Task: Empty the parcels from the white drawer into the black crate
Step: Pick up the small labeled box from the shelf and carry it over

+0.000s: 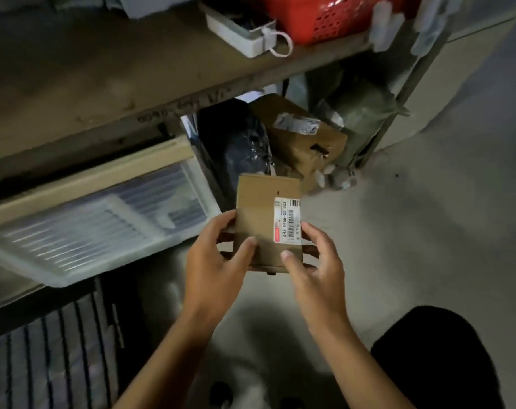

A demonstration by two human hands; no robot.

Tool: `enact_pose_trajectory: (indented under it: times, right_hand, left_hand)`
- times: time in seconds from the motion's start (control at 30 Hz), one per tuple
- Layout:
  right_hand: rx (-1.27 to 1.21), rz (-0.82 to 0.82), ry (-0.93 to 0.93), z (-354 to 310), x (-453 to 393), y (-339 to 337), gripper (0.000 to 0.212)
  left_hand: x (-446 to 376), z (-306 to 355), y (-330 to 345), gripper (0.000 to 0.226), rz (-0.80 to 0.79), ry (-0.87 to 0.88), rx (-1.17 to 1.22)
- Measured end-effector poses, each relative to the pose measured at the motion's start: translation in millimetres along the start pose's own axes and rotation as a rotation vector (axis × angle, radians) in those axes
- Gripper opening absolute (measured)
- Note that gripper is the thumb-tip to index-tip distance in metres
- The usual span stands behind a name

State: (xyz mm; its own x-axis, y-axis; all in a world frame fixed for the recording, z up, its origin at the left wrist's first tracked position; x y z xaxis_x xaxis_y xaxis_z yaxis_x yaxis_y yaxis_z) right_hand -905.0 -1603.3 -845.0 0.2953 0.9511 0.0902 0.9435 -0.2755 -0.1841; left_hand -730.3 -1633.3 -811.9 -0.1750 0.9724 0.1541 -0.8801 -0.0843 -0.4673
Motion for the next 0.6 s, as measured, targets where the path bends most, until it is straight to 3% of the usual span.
enact_pose_trajectory:
  times: [0.23,0.47,0.6]
  right_hand:
    - [-0.045,-0.090,-0.141,66.2,17.8,88.1,0.049]
    - [-0.042,-0.155,-0.207,70.2,77.3,132.2,0.052]
    - [-0.020,-0.283,-0.249,53.6,101.9,169.5,0.051]
  left_hand:
    - [-6.6,-110.5,-37.6,0.038,0.152,-0.046,0.105]
    - [37.1,-154.7,-101.5,0.037,0.178,-0.021,0.086]
    - [59.7,-173.2,-139.2,0.041,0.193,-0.053,0.110]
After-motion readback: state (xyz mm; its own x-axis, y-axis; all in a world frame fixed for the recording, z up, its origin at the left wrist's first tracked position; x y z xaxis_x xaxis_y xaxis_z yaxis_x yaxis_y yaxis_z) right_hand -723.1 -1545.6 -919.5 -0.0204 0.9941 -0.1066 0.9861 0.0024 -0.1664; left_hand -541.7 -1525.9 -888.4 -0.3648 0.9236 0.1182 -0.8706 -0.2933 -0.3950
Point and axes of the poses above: each hand's wrist, its own x-axis away from the middle knuckle, its own y-axis out of the palm, z = x × y, the point moved 7 cm from there along -x, towards the middle knuckle, and after that the axes turned 6 degrees about -y, right-handed, at the moved point
